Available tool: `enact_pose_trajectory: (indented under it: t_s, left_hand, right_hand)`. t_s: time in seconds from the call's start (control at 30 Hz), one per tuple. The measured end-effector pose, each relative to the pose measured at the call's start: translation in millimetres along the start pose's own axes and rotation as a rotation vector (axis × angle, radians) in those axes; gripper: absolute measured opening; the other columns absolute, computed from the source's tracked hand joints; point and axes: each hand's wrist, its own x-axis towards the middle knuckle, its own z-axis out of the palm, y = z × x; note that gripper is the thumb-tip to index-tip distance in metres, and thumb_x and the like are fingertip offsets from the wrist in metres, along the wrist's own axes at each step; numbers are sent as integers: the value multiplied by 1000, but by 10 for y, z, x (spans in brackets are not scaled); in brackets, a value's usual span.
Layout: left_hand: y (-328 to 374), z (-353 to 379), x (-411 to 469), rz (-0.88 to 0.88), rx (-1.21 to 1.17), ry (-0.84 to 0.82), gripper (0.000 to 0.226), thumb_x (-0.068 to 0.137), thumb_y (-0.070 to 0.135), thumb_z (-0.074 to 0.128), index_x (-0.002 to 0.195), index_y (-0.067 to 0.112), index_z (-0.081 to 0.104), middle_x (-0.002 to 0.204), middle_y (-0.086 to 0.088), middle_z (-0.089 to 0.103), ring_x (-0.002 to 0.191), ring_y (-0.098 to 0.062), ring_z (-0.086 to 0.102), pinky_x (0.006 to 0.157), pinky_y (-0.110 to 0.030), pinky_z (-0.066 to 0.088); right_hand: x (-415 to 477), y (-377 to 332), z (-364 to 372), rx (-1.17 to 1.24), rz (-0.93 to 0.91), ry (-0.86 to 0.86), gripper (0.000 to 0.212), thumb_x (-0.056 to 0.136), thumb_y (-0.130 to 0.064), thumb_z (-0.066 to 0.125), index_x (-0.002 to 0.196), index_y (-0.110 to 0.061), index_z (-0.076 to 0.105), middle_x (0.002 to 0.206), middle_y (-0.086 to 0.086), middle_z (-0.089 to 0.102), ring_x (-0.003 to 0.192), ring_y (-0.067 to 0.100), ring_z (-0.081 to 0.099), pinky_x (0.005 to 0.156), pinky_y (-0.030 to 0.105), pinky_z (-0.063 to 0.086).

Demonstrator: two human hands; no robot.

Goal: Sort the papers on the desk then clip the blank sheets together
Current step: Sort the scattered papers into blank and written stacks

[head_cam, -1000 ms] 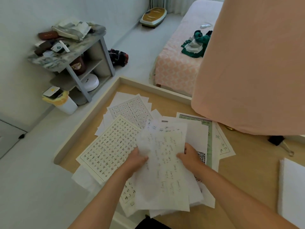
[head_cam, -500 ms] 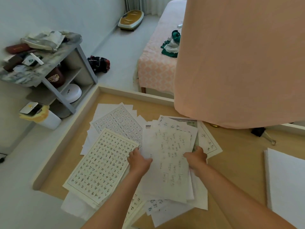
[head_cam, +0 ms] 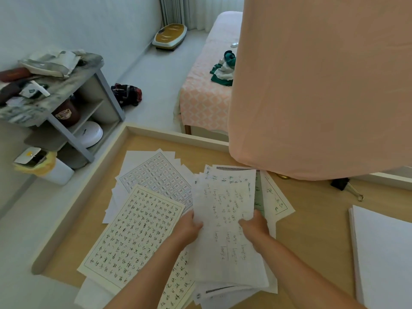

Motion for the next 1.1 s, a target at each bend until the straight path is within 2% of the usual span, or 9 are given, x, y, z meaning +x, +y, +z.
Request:
enact_pose_trajectory:
  t_s: [0.13, 0.27, 0.4, 0.6, 0.67, 0.77, 0.9, 1.0, 1.1]
  left_hand:
    - [71, 150, -42, 57, -56, -94, 43, 94, 15, 57, 134, 27, 45, 126, 6, 58, 112, -17, 59, 99, -40, 50]
    - [161, 273, -10, 115, 57, -169, 31, 95, 18, 57, 125, 24, 52, 120, 4, 61, 106, -16, 61, 97, -38, 51]
    - [232, 407, 100, 177, 275, 47, 37, 95, 20, 55, 132, 21, 53, 134, 1, 56, 124, -18, 51, 101, -34, 45]
    - [296, 615, 103, 181, 557, 217, 81, 85, 45, 67, 149, 20, 25, 159, -8, 19, 146, -28, 12, 113, -48, 26]
    - [264, 693, 109, 135, 660, 149, 113, 72, 60, 73, 154, 20, 6, 163, -11, -9, 149, -32, -11, 116, -57, 10]
    - [188, 777, 122, 96, 766, 49, 130, 66, 68, 74, 155, 23, -10, 159, -12, -27, 146, -34, -24, 115, -61, 6]
    - [93, 730, 43, 208, 828, 101, 115, 74, 62, 71, 156, 25, 0, 164, -6, -12, 151, -30, -6, 118, -52, 17]
    - [3, 575, -55, 272, 685, 74, 98, 83, 47, 70, 156, 27, 8, 164, 1, 6, 150, -23, 8, 119, -45, 22]
    - [-154, 261, -165, 279, 385, 232, 70, 91, 30, 65, 151, 24, 30, 155, 3, 32, 144, -18, 22, 118, -39, 26]
  right_hand:
    - [11, 105, -225, 37, -63, 37, 28, 91, -5, 56, 118, -14, 53, 106, 2, 62, 82, 14, 57, 56, 22, 42]
    - [57, 288, -678, 98, -53, 140, 30, 88, 1, 54, 113, -15, 59, 103, 4, 66, 78, 15, 59, 57, 25, 45]
    - [146, 606, -1163, 106, -3, 280, 40, 88, 5, 45, 124, -9, 56, 94, 4, 61, 73, 16, 57, 55, 25, 44]
    - [174, 920, -1505, -213, -66, 453, 67, 77, 0, 60, 139, -13, 38, 129, 13, 55, 111, 35, 56, 88, 45, 54]
    - [119, 883, -1423, -505, -154, 414, 83, 79, -9, 63, 152, -18, 24, 153, 13, 30, 137, 35, 33, 110, 48, 38]
    - [15, 700, -1160, -634, -439, 95, 75, 91, -15, 53, 156, -25, 17, 164, 3, 7, 150, 24, 9, 122, 41, 16]
    - [-52, 555, -759, -722, -677, -171, 66, 93, -20, 51, 153, -29, 26, 162, -4, 19, 148, 17, 19, 121, 38, 16]
    - [-24, 480, -583, -896, -633, -62, 52, 90, -16, 48, 141, -25, 45, 147, -1, 41, 128, 22, 42, 104, 38, 34]
    - [-21, 303, -448, -882, -645, 38, 42, 88, -14, 45, 129, -22, 53, 128, 1, 53, 112, 22, 48, 94, 35, 38]
